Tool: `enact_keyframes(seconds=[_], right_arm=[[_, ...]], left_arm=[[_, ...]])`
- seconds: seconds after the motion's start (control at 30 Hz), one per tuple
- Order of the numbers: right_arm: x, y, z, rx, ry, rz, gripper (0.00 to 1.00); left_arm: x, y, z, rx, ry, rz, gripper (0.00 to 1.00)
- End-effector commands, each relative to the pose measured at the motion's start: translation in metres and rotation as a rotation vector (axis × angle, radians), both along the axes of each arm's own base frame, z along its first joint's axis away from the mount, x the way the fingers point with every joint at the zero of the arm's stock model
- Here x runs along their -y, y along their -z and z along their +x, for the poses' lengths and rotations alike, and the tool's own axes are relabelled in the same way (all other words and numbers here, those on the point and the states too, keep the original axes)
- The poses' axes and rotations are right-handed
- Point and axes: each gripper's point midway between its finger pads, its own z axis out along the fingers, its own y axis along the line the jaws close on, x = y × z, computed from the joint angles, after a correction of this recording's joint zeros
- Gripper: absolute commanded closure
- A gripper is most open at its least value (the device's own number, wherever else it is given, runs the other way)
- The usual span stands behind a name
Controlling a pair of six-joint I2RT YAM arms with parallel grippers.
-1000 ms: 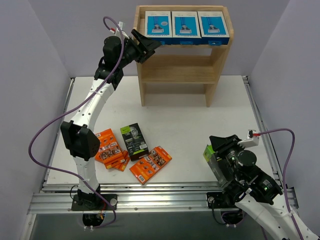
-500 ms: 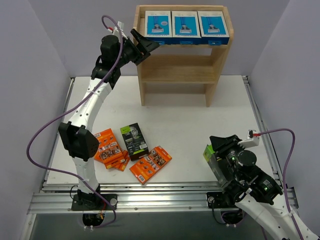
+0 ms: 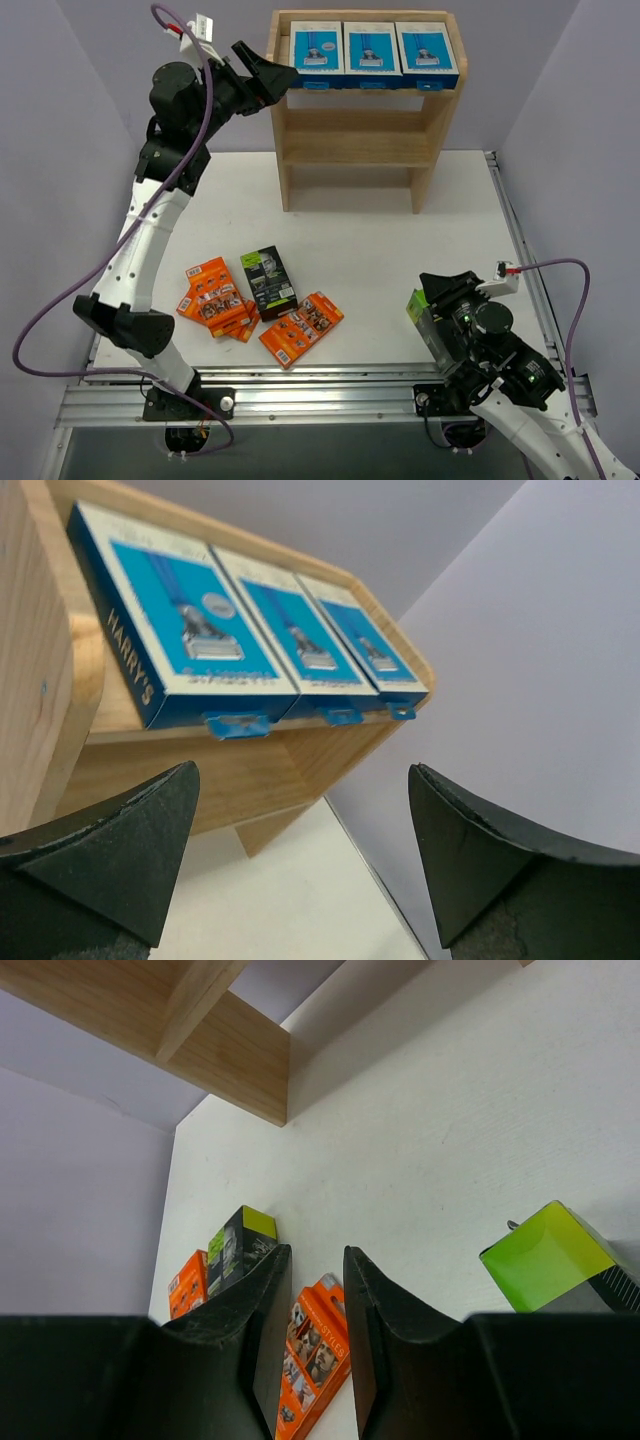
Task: Place and organize the shaving razors onto the shelf
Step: Place the shaving razor onto shelf
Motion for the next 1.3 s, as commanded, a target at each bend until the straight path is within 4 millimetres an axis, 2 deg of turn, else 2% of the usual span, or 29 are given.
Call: enact_keyframes(seconds=[0.0, 0.13, 0.17, 0.23, 0.27, 0.33, 0.37, 0.43, 0.47, 0.67, 0.93, 1.27], right_arm=[[0.001, 0.001, 0.003, 0.004, 0.013, -0.009, 0.76], [0.002, 0.001, 0.003, 0.003, 0.018, -0.012, 0.76], [0.003, 0.001, 0.003, 0.003, 0.019, -0.012, 0.76], [0.004, 0.002, 0.003, 0.000, 0.024, -0.016, 0.76], [0.004, 0.002, 0.003, -0.001, 0.022, -0.015, 0.76], [0.003, 0.004, 0.003, -0.005, 0.023, -0.015, 0.76], [0.003, 0.005, 0.003, -0.009, 0.023, -0.018, 0.76], [0.003, 0.007, 0.003, -0.012, 0.023, -0.018, 0.76], [0.003, 0.007, 0.003, -0.013, 0.023, -0.020, 0.76], [0.002, 0.009, 0.004, -0.016, 0.023, -0.023, 0.76], [-0.002, 0.016, 0.007, -0.025, 0.015, -0.020, 0.76], [-0.003, 0.019, 0.009, -0.026, 0.016, -0.020, 0.76]], left_arm=[[-0.016, -0.036, -0.016, 0.172, -0.123, 0.096, 0.06], [-0.004, -0.035, -0.005, 0.181, -0.111, 0.133, 0.06], [0.002, -0.026, 0.003, 0.168, -0.106, 0.146, 0.06], [0.010, -0.028, 0.005, 0.177, -0.094, 0.149, 0.06], [0.013, -0.018, 0.013, 0.161, -0.099, 0.170, 0.06], [0.021, -0.020, 0.012, 0.176, -0.095, 0.183, 0.06], [0.025, -0.013, 0.018, 0.167, -0.098, 0.207, 0.06], [0.028, -0.014, 0.018, 0.174, -0.111, 0.217, 0.06], [0.030, -0.008, 0.022, 0.163, -0.111, 0.229, 0.06], [0.030, -0.002, 0.028, 0.156, -0.136, 0.258, 0.06], [0.028, 0.002, 0.027, 0.160, -0.164, 0.282, 0.06], [0.023, -0.003, 0.031, 0.195, -0.218, 0.308, 0.06]])
